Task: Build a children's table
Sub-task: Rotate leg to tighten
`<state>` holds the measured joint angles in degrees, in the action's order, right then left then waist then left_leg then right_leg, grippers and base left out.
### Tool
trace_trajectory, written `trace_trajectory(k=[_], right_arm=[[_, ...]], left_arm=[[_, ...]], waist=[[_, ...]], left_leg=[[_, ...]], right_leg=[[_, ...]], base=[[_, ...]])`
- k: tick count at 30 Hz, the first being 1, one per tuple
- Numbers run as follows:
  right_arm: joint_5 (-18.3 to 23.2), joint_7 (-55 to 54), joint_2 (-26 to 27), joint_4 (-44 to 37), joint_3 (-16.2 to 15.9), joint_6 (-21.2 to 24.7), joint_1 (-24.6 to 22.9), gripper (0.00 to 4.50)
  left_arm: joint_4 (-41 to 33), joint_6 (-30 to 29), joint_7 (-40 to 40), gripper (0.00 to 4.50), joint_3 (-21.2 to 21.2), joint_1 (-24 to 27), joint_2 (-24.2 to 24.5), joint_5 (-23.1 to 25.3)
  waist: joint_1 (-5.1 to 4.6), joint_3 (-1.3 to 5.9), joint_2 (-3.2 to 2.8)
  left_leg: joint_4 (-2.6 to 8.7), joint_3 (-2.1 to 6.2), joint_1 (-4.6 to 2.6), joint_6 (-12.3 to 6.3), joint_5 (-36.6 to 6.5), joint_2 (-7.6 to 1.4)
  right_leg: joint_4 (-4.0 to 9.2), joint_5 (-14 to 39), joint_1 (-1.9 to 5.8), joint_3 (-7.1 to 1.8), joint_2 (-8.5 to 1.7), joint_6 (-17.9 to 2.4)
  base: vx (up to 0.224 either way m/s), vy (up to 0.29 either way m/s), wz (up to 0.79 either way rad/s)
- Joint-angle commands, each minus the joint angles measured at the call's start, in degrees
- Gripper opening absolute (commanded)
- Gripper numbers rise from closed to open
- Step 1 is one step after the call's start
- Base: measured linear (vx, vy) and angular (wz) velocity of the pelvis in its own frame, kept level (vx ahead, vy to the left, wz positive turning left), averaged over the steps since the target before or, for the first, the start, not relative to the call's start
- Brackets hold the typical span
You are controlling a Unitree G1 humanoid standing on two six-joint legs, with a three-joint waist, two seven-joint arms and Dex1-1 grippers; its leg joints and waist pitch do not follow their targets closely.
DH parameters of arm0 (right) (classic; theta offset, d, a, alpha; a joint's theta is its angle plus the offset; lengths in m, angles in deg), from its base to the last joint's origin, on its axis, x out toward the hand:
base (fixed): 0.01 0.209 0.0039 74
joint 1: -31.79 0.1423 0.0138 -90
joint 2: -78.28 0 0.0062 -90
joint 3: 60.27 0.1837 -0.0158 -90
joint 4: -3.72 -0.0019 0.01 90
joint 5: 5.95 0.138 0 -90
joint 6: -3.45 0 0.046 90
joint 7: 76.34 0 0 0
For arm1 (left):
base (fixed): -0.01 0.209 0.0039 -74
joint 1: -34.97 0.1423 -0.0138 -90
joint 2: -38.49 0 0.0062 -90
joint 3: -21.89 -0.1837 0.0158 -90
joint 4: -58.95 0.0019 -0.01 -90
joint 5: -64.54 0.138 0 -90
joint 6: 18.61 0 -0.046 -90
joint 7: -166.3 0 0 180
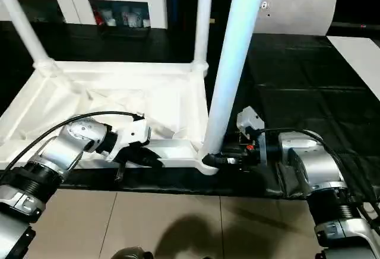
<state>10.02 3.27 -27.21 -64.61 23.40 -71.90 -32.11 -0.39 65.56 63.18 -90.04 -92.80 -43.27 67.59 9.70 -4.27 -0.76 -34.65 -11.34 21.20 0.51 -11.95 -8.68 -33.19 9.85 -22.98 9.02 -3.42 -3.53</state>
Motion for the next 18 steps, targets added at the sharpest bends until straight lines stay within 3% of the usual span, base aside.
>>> trace_trajectory(k=[1, 3, 4, 12, 15, 18], right_arm=[[1.10, 2.16, -0.20, -0.41, -0.89, 0.06, -0.42, 2.91], [1.12, 2.23, -0.22, -0.35, -0.94, 0.09, -0.40, 2.91], [1.11, 2.34, -0.19, -0.20, -0.99, 0.15, -0.37, 2.63], [2.22, -0.78, 2.53, -1.63, -0.43, 2.42, -1.87, 2.11], [0.90, -10.56, 6.83, -4.60, 0.03, 5.51, -3.19, 2.04], [-0.52, -19.55, 10.64, -5.44, 1.35, 7.74, -3.14, 2.01]], left_arm=[[-0.13, 0.61, 0.30, 0.00, -0.84, -1.04, -0.46, -0.33], [-0.08, 0.62, 0.35, 0.00, -0.81, -1.01, -0.51, -0.37], [0.06, 0.65, 0.34, 0.00, -0.70, -0.97, -0.63, -0.36], [-0.31, -1.82, -0.77, 0.00, 0.31, -0.49, -1.77, -1.09], [-0.72, -7.20, -6.12, 0.00, 2.02, -0.75, -4.61, -1.43], [-1.28, -11.71, -11.45, 0.00, 3.75, -1.00, -8.02, -2.09]], waist=[[-0.24, 4.55, 1.14], [-0.22, 4.54, 1.16], [-0.20, 4.54, 1.18], [-0.16, 4.38, 1.10], [-0.59, 4.14, 0.92], [-1.20, 3.87, 0.95]], left_leg=[[3.30, 2.82, -0.77, -7.73, -0.91, -6.11], [3.28, 2.79, -0.76, -7.69, -1.01, -6.09], [3.28, 2.79, -0.71, -7.65, -1.03, -6.04], [3.42, 2.82, -0.81, -7.14, -1.80, -6.09], [3.73, 3.10, -1.00, -6.13, -1.94, -6.57], [3.96, 2.99, -1.13, -4.25, -4.37, -6.10]], right_leg=[[3.72, 14.39, 3.57, -5.00, -7.77, -4.40], [3.71, 14.47, 3.55, -5.02, -7.76, -4.38], [3.76, 14.62, 3.61, -5.01, -7.78, -4.31], [4.11, 16.10, 3.59, -4.98, -7.88, -4.02], [4.09, 16.07, 3.33, -5.05, -7.83, -4.29], [4.89, 19.85, 3.54, -5.01, -8.14, -3.97]], base=[[0.000, 0.000, 0.00], [0.000, 0.000, 0.00], [0.000, 0.000, 0.00], [0.000, 0.000, 0.00], [0.000, 0.000, 0.00], [0.000, 0.000, 0.00]])
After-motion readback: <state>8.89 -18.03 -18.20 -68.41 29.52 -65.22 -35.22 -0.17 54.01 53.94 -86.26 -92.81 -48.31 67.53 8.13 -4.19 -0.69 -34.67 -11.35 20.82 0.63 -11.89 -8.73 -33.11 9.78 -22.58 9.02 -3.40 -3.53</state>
